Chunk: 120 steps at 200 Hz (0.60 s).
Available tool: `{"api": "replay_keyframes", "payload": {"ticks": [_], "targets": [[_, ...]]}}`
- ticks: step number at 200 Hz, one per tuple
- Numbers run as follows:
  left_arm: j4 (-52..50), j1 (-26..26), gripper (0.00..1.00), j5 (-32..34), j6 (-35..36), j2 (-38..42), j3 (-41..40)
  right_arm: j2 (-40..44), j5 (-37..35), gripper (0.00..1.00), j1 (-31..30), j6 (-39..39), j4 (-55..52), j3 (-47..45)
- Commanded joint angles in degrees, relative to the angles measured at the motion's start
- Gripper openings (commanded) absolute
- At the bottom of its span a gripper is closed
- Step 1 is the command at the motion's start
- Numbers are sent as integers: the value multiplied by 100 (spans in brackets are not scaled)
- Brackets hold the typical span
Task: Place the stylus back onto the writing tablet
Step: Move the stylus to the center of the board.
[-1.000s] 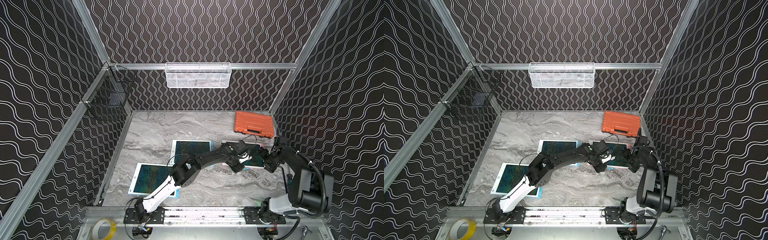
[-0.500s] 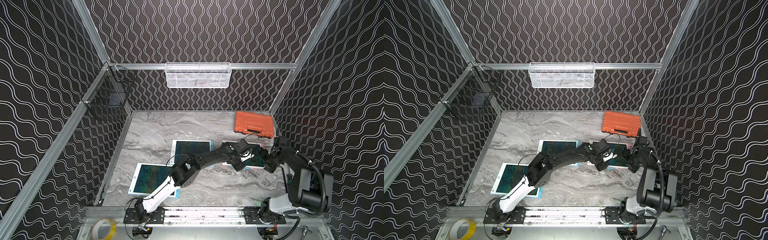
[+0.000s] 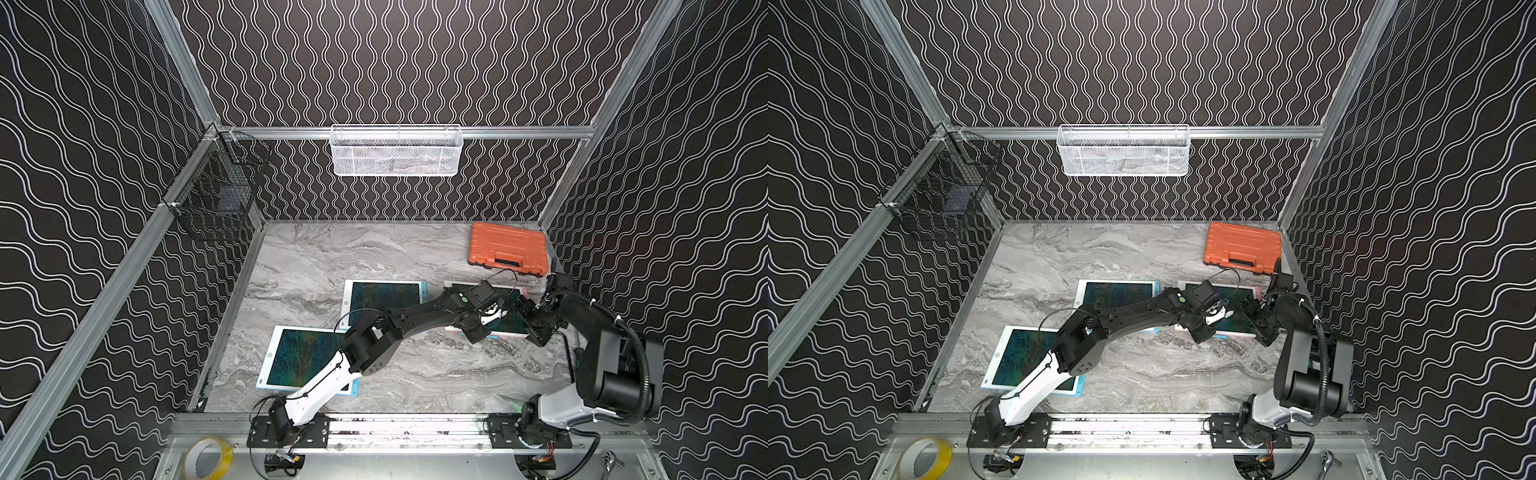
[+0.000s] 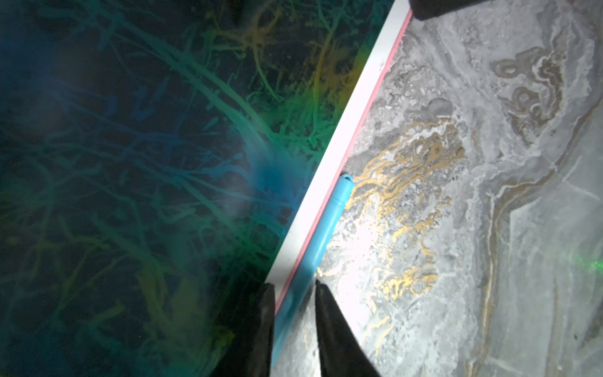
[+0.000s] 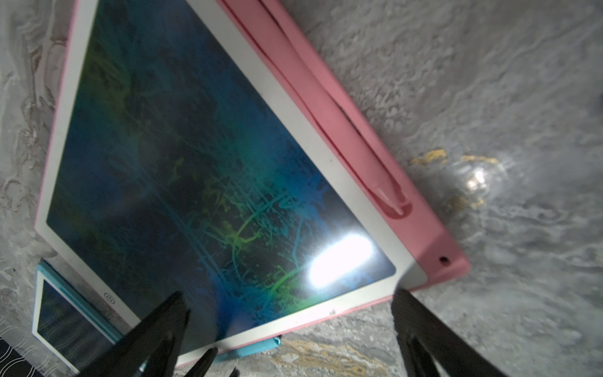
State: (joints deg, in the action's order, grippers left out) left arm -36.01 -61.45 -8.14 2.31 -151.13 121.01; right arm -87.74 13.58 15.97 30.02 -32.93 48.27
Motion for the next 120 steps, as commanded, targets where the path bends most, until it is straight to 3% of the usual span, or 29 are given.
{"api": "replay_keyframes", "payload": {"ticks": [1, 81, 120], "targets": [[-156, 8, 28, 6, 166, 141, -320, -122, 109, 99, 3, 6, 401, 9], [-93, 1, 30, -100, 205, 377, -638, -254, 274, 99, -93, 55, 604, -10], [235, 15, 31, -458, -9, 1119, -1308, -77, 352, 99, -231, 143, 492, -75]]}}
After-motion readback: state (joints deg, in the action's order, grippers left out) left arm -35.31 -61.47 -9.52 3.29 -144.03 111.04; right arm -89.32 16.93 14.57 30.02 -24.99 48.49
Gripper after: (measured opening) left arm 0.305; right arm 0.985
